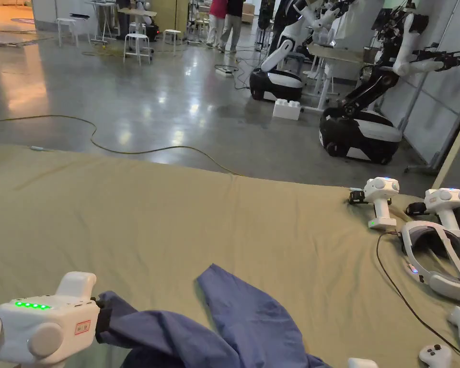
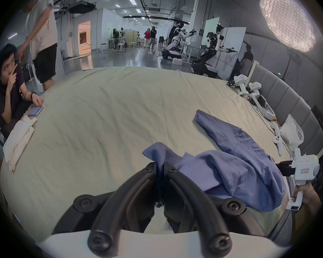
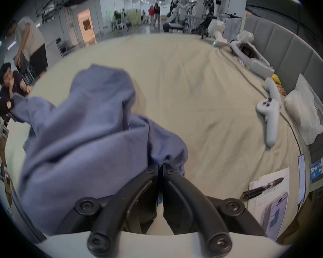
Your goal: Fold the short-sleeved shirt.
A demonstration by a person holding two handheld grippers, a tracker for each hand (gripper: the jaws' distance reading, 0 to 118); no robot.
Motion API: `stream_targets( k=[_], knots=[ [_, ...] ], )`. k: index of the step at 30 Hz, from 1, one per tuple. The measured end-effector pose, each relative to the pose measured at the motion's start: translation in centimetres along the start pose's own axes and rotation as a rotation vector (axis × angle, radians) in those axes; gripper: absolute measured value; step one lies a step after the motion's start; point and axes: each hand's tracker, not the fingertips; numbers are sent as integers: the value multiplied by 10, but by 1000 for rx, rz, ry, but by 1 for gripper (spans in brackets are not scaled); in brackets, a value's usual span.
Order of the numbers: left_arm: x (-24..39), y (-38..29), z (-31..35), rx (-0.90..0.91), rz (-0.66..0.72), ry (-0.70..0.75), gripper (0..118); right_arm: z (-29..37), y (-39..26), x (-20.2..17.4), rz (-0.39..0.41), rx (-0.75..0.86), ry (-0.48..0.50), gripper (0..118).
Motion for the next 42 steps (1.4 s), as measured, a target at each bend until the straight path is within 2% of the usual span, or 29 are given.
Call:
stream_targets(
  k=[3,10,12,17,22,27,35,42],
  knots=[
    [-8,13,19,58,18,4,8,37,16,2,-3,135,-23,3],
    [-25,67,73,201,22,12,8,130,77,-3,91,407,-42,3],
    [-30,84,89,248,6,38,8,152,95,-5,111,454,-55,3],
    [-53,128,126,317,6,88,8,196,150,4,93,550,-67,3],
    [-81,170,155,391,55,128,8,225,204,8,123,652,-117,3],
    [-94,212,165,422,39,210,8,243,255,7,116,690,-135,3],
    [-106,276,173,449,29,225,8,260,332,-3,123,721,-155,3],
    [-117,278,169,462,87,190,8,267,345,-6,114,739,-151,3]
  ],
)
